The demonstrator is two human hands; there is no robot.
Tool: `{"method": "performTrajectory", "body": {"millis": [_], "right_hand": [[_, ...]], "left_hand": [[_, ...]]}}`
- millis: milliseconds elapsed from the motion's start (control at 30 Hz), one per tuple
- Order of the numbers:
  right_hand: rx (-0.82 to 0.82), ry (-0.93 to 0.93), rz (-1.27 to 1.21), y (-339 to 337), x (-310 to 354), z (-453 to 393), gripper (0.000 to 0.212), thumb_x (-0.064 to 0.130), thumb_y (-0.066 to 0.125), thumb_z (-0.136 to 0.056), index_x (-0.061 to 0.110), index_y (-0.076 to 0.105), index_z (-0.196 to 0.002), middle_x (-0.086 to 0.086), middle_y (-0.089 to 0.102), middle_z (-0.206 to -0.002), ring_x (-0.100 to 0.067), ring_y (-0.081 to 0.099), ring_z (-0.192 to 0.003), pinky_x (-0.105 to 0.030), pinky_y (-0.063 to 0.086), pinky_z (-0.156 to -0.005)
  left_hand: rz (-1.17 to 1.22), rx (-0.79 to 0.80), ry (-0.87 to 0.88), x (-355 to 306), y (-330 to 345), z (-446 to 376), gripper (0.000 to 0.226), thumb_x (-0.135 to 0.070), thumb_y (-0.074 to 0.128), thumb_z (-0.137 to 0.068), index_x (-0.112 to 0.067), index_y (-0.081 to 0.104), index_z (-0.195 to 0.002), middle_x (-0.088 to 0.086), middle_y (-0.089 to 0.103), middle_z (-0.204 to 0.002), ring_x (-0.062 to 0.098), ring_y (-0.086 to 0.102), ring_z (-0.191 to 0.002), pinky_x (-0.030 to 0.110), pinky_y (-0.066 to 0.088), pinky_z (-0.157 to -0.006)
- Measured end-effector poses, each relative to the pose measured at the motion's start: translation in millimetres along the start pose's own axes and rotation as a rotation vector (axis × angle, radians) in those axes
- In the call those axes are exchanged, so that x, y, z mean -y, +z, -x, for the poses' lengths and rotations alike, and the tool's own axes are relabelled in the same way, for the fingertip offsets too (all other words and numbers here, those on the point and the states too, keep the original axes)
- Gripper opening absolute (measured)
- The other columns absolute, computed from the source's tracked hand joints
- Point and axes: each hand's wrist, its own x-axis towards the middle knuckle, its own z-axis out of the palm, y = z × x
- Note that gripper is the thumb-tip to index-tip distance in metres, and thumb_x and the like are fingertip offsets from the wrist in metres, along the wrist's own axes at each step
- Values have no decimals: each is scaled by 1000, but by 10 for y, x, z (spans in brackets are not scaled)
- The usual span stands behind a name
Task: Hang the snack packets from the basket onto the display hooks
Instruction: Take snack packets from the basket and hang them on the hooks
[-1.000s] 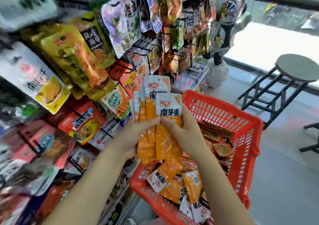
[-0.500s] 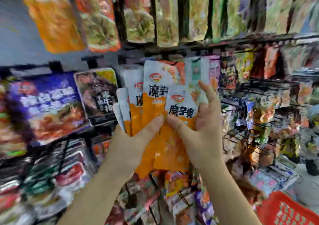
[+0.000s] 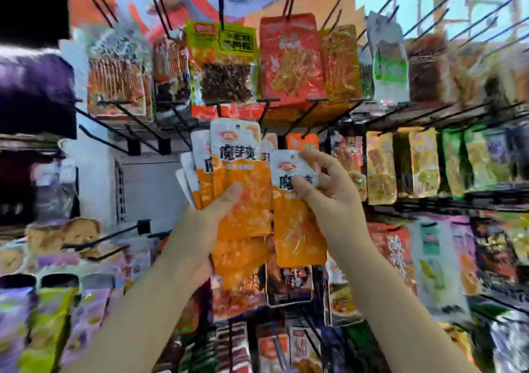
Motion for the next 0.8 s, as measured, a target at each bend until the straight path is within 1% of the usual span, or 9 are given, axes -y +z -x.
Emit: {"method": "performTrajectory", "body": {"millis": [133,267,400,500,600,633,700,733,800], "right_hand": [[14,-22,36,88,-24,-333,32,34,72,-88,44,66,-117,6,65,-116,-21,62,-107,-46,54,-92],[34,-29,88,251,-6,-618,31,21,70,-95,31,64,-123,24,60,-109,-2,57,-98,-36,47,-90],[48,0,118,347,-61,-801,34,24,68,-96,34,61,-128,21,58,-125,-12,50,-127,-39,47,-100],[35,-11,112,364,-99,-845,34,20,68,-96,31,62,-127,21,59,-121,-3,52,-117,-33,47,-102],[32,-18,109,376,-136,-867,33,22,69,-95,36,63,-124,12,65,-121,-13,57,-108,-47,50,-101],[33,-27,115,377,-152,-880,32,22,69,-95,37,63,-123,10,66,-118,-10,58,-97,-49,52,-97],[35,-48,133,369,-152,-902,33,22,69,-95,33,63,-126,17,63,-103,3,48,-80,-39,51,-85],[32,-43,140,364,-144,-907,34,21,69,-95,31,63,-127,23,58,-96,3,47,-79,-37,51,-82],[19,-6,149,362,-136,-892,33,22,69,-95,34,64,-125,30,53,-98,-11,58,-97,-49,55,-89]], "left_hand": [[57,97,-35,-136,-87,-120,55,-43,77,-61,-16,75,-109,8,78,-102,27,75,-90,45,61,-74],[76,113,-32,-166,-135,-247,38,-35,71,-73,-16,74,-106,8,78,-101,25,76,-83,41,63,-63],[76,68,-34,-149,-205,-316,24,-28,68,-88,-17,73,-109,10,77,-106,28,76,-90,44,63,-70],[83,64,-41,-129,-261,-348,29,-28,68,-87,-17,72,-114,11,76,-111,31,74,-98,47,60,-81],[69,80,-48,-114,-296,-363,45,-31,70,-78,-15,70,-119,13,75,-114,32,73,-102,49,58,-85],[65,85,-50,-115,-303,-370,45,-31,70,-77,-15,70,-119,13,75,-115,32,73,-103,50,58,-86],[65,93,-49,-118,-321,-383,45,-30,70,-76,-16,70,-119,13,75,-115,33,72,-104,51,57,-87],[63,99,-51,-120,-328,-390,46,-30,71,-76,-16,70,-120,13,75,-115,33,72,-105,51,57,-86],[62,111,-62,-124,-337,-397,48,-31,71,-76,-16,69,-122,14,74,-115,34,72,-105,50,58,-85]]}}
